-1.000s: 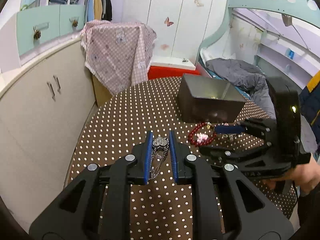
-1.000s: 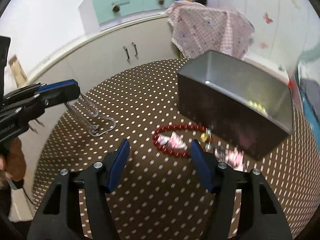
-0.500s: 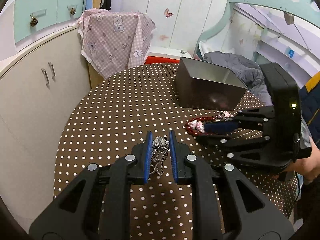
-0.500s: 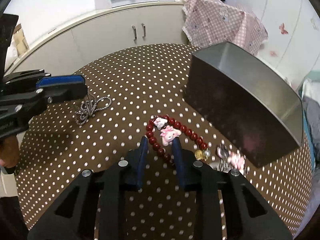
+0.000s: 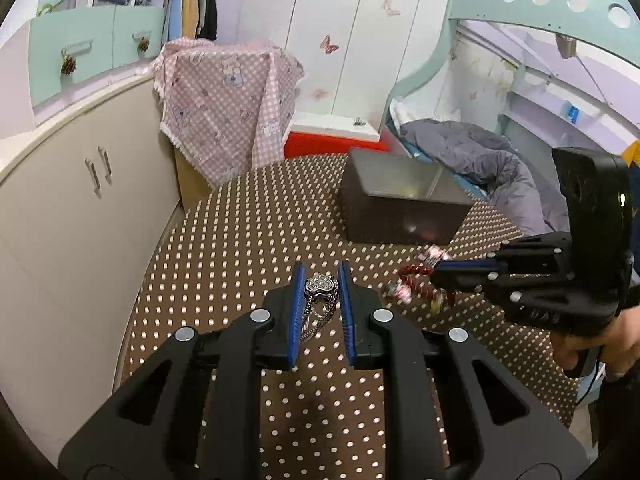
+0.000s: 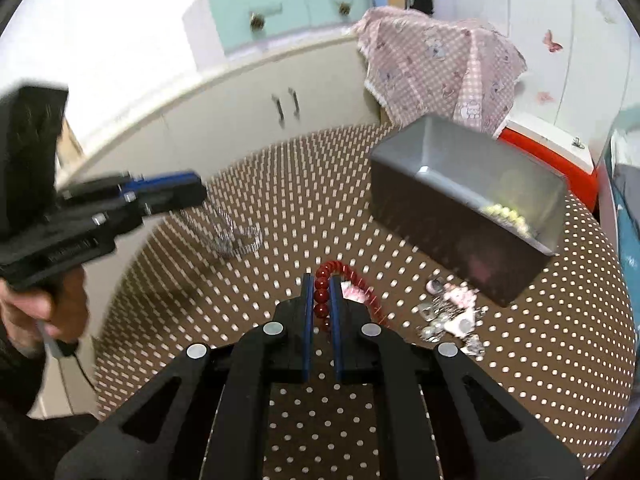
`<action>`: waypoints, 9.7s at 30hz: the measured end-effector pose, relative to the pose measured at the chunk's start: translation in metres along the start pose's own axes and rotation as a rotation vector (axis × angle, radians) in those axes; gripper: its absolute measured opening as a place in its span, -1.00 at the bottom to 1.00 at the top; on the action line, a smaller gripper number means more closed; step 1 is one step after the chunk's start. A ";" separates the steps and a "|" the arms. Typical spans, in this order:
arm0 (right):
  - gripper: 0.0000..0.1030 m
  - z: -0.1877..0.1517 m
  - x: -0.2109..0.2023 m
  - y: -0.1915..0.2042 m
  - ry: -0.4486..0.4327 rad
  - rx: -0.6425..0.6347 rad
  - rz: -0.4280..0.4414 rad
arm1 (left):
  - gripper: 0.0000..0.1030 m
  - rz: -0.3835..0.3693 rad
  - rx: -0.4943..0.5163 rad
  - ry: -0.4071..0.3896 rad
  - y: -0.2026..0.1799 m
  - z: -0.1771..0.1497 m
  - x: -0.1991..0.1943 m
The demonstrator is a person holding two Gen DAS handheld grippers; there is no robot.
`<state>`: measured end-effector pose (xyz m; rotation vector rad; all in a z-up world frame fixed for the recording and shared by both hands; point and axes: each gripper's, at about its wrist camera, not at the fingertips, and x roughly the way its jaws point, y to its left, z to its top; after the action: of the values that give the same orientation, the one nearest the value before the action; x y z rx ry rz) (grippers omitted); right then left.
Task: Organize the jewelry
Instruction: 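Carry the chain and bracelet over the grey box and open both tools, then grasp a pink cartoon charm from the table with the left tool, then grasp a second pink charm with the right tool, then carry both pink charms over the grey box and open both tools, then grasp the pearl earring with the left tool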
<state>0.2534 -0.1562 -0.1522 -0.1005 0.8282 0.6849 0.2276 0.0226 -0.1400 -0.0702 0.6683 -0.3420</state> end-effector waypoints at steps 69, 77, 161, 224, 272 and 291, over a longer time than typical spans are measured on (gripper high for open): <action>0.85 0.075 -0.141 -0.055 -0.419 0.272 -0.299 | 0.88 0.157 0.026 -0.286 -0.045 0.116 -0.044; 0.84 0.061 -0.155 -0.045 -0.436 0.264 -0.316 | 0.88 0.159 0.013 -0.269 -0.043 0.101 -0.047; -0.85 -0.034 -0.061 -0.052 -0.077 0.094 -0.242 | -0.54 -0.074 0.061 0.124 -0.045 -0.003 0.062; 0.35 0.073 -0.048 -0.105 -0.160 0.164 -0.263 | 0.84 -0.022 0.115 -0.019 -0.059 0.144 0.082; 0.84 -0.023 -0.117 -0.096 -0.271 0.357 -0.357 | 0.86 0.028 0.087 0.014 -0.086 0.024 0.036; 0.84 -0.068 -0.100 -0.121 -0.187 0.460 -0.330 | -0.17 0.007 0.132 0.252 -0.107 -0.001 0.130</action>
<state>0.2345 -0.3259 -0.1492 0.2356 0.7481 0.1792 0.2919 -0.1211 -0.1996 0.1028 0.8935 -0.3908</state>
